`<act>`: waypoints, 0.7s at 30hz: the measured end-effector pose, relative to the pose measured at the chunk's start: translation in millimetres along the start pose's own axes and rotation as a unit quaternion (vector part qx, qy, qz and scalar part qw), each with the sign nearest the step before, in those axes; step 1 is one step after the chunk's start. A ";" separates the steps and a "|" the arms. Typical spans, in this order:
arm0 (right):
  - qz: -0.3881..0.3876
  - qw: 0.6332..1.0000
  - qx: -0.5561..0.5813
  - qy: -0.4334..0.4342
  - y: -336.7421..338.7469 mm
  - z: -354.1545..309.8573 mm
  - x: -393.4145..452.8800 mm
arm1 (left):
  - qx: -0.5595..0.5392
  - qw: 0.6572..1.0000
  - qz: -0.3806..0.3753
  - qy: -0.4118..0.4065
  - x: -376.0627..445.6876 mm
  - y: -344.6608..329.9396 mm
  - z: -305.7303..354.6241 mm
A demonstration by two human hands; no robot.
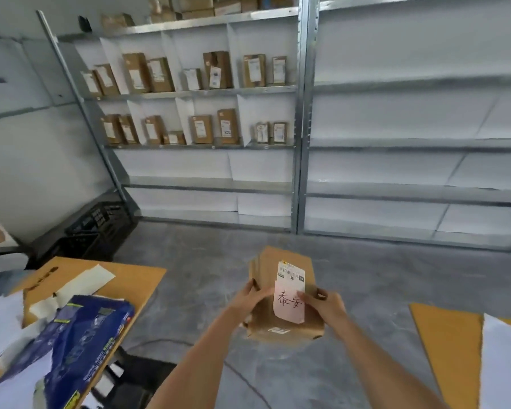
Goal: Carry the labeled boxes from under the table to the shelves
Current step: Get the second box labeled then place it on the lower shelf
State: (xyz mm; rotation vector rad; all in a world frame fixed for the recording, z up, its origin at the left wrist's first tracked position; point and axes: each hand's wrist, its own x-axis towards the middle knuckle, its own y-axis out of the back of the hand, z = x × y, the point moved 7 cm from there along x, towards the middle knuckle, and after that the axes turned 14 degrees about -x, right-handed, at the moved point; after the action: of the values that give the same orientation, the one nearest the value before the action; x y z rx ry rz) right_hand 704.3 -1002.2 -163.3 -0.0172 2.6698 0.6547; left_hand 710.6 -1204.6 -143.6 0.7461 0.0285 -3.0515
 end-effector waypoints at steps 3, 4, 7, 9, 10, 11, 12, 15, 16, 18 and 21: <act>0.030 0.999 0.015 -0.015 24.0 -7.9 40.7 | -0.006 0.999 -0.052 0.006 50.9 -20.5 25.2; 0.037 0.999 0.017 -0.025 32.1 -9.2 52.8 | -0.010 0.998 -0.063 0.013 65.4 -26.9 31.6; 0.050 0.997 0.010 -0.052 54.8 -8.5 84.4 | 0.006 0.996 -0.078 0.036 102.3 -42.3 43.8; 0.061 0.996 0.009 -0.062 69.3 -5.4 102.9 | 0.011 0.994 -0.101 0.041 121.9 -56.6 51.5; 0.071 0.995 0.008 -0.066 76.8 -4.3 111.9 | 0.010 0.992 -0.117 0.040 131.5 -65.2 57.0; 0.081 0.994 0.002 -0.071 84.4 -3.0 120.7 | 0.012 0.991 -0.129 0.038 141.4 -73.9 61.9; 0.093 0.993 -0.005 -0.075 94.6 -2.1 132.5 | 0.017 0.990 -0.139 0.034 154.7 -85.2 68.8; 0.119 0.990 -0.017 -0.080 119.3 -3.8 161.4 | 0.029 0.989 -0.146 0.021 184.5 -110.8 87.9; 0.125 0.989 -0.012 -0.082 128.4 -3.2 174.2 | 0.039 0.989 -0.144 0.016 198.2 -120.4 94.3; 0.138 0.987 -0.013 -0.083 148.8 -5.6 199.3 | 0.059 0.987 -0.147 0.009 225.3 -141.2 108.6; 0.155 0.984 -0.018 -0.083 183.2 -11.3 240.1 | 0.074 0.986 -0.151 -0.002 268.0 -177.6 135.0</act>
State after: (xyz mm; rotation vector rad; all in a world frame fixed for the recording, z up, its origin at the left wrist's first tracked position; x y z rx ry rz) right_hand 459.5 -825.0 -162.9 0.4327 2.5188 0.7630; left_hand 409.8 -1028.2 -144.4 0.8108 -0.0945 -3.3734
